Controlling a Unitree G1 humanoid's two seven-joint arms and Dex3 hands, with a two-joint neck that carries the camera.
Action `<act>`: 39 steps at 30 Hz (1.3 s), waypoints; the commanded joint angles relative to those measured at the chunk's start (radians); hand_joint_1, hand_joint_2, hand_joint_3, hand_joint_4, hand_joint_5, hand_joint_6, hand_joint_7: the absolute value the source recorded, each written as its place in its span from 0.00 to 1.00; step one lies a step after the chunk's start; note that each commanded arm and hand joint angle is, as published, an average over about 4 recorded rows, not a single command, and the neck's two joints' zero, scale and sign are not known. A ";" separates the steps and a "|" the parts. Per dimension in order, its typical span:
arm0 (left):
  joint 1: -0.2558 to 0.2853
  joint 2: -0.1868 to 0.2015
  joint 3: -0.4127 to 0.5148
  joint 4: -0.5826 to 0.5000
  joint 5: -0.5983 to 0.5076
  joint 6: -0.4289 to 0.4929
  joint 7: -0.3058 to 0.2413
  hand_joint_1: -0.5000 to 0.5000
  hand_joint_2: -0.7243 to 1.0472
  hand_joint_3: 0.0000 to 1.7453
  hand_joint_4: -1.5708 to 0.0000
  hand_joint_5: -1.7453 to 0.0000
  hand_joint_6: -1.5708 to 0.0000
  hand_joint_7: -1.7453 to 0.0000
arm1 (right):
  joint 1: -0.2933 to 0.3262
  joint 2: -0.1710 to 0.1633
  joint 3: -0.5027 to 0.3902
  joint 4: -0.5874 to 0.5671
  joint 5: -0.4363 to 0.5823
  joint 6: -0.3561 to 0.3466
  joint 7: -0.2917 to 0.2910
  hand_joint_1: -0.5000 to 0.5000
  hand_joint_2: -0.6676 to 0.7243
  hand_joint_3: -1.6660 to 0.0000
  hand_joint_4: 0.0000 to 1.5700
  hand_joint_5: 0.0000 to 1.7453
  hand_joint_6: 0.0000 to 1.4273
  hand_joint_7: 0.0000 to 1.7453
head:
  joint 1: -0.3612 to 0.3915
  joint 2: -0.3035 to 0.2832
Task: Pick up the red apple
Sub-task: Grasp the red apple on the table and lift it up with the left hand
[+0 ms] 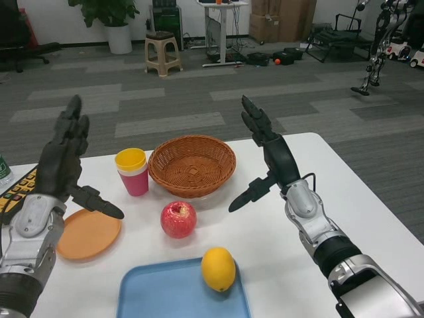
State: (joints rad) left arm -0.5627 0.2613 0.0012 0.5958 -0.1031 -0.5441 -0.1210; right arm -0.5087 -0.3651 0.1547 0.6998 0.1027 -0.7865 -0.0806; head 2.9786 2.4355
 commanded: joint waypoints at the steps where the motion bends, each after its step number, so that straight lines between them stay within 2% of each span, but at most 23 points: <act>1: 0.007 0.039 0.014 -0.128 0.193 0.114 -0.014 0.00 0.23 0.05 1.00 1.00 1.00 1.00 | 0.013 -0.002 -0.009 -0.010 0.005 -0.005 -0.007 0.00 0.59 0.95 0.00 0.00 0.00 0.04 | -0.003 -0.009; 4: -0.019 0.077 -0.038 -0.166 0.286 0.168 -0.030 0.00 0.20 0.05 1.00 1.00 1.00 1.00 | 0.013 -0.002 -0.006 -0.003 0.005 -0.005 -0.007 0.00 0.59 0.95 0.00 0.00 0.00 0.04 | -0.011 -0.017; 7: -0.075 0.144 -0.156 -0.166 0.304 0.205 -0.054 0.00 0.21 0.05 1.00 1.00 1.00 1.00 | 0.013 -0.002 -0.003 0.005 0.005 -0.005 -0.007 0.00 0.59 0.95 0.00 0.00 0.00 0.04 | -0.017 -0.022; 9: -0.141 0.207 -0.280 -0.161 0.306 0.228 -0.065 0.00 0.20 0.05 1.00 1.00 1.00 1.00 | 0.012 -0.004 0.000 0.015 0.005 -0.005 -0.007 0.00 0.60 0.95 0.00 0.00 0.00 0.04 | -0.018 -0.025; 10: -0.168 0.228 -0.327 -0.158 0.305 0.235 -0.066 0.00 0.20 0.05 1.00 1.00 1.00 1.00 | 0.012 -0.006 0.002 0.020 0.005 -0.005 -0.008 0.00 0.60 0.95 0.00 0.00 0.00 0.04 | -0.018 -0.029; 12: -0.253 0.276 -0.477 -0.132 0.295 0.247 -0.071 0.00 0.20 0.05 1.00 1.00 1.00 1.00 | 0.009 -0.010 0.008 0.034 0.007 -0.005 -0.009 0.00 0.60 0.95 0.00 0.00 0.00 0.04 | -0.016 -0.030; 15: -0.340 0.304 -0.635 -0.084 0.273 0.248 -0.074 0.00 0.20 0.05 1.00 1.00 1.00 1.00 | 0.007 -0.013 0.014 0.046 0.011 -0.005 -0.013 0.00 0.62 0.95 0.00 0.00 0.00 0.04 | 0.001 -0.047; 16: -0.356 0.307 -0.665 -0.075 0.270 0.247 -0.074 0.00 0.20 0.05 1.00 1.00 1.00 1.00 | 0.006 -0.015 0.015 0.047 0.012 -0.005 -0.014 0.00 0.64 0.95 0.00 0.00 0.00 0.04 | 0.011 -0.055; 20: -0.500 0.313 -0.922 -0.011 0.240 0.248 -0.072 0.00 0.23 0.05 1.00 1.00 1.00 1.00 | 0.002 -0.028 0.037 0.060 0.035 -0.005 -0.021 0.00 0.64 0.96 0.00 0.00 0.00 0.04 | 0.016 -0.059; 24: -0.584 0.283 -1.074 0.012 0.236 0.248 -0.071 0.00 0.25 0.05 1.00 1.00 1.00 1.00 | 0.002 -0.044 0.069 0.059 0.060 -0.013 -0.035 0.00 0.64 0.96 0.00 0.00 0.00 0.04 | 0.016 -0.059; 28: -0.661 0.250 -1.243 0.024 0.213 0.266 -0.070 0.00 0.25 0.05 1.00 1.00 1.00 1.00 | 0.006 -0.061 0.111 0.050 0.094 -0.018 -0.041 0.00 0.64 0.95 0.00 0.00 0.00 0.04 | 0.073 -0.090; 34: -0.758 0.221 -1.479 0.048 0.173 0.312 -0.067 0.00 0.26 0.03 1.00 1.00 1.00 1.00 | 0.018 -0.084 0.128 0.030 0.117 -0.025 -0.044 0.00 0.64 0.95 0.00 0.00 0.00 0.04 | 0.065 -0.097; 39: -0.778 0.183 -1.564 0.069 0.171 0.355 -0.074 0.00 0.33 0.03 1.00 1.00 1.00 1.00 | 0.023 -0.094 0.137 0.027 0.129 -0.027 -0.044 0.00 0.64 0.95 0.00 0.00 0.00 0.04 | 0.062 -0.098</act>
State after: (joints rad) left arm -1.3217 0.4589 -1.5343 0.6515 0.0685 -0.1958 -0.1905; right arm -0.4953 -0.4479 0.2861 0.7393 0.2177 -0.8017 -0.1197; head 3.0414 2.3373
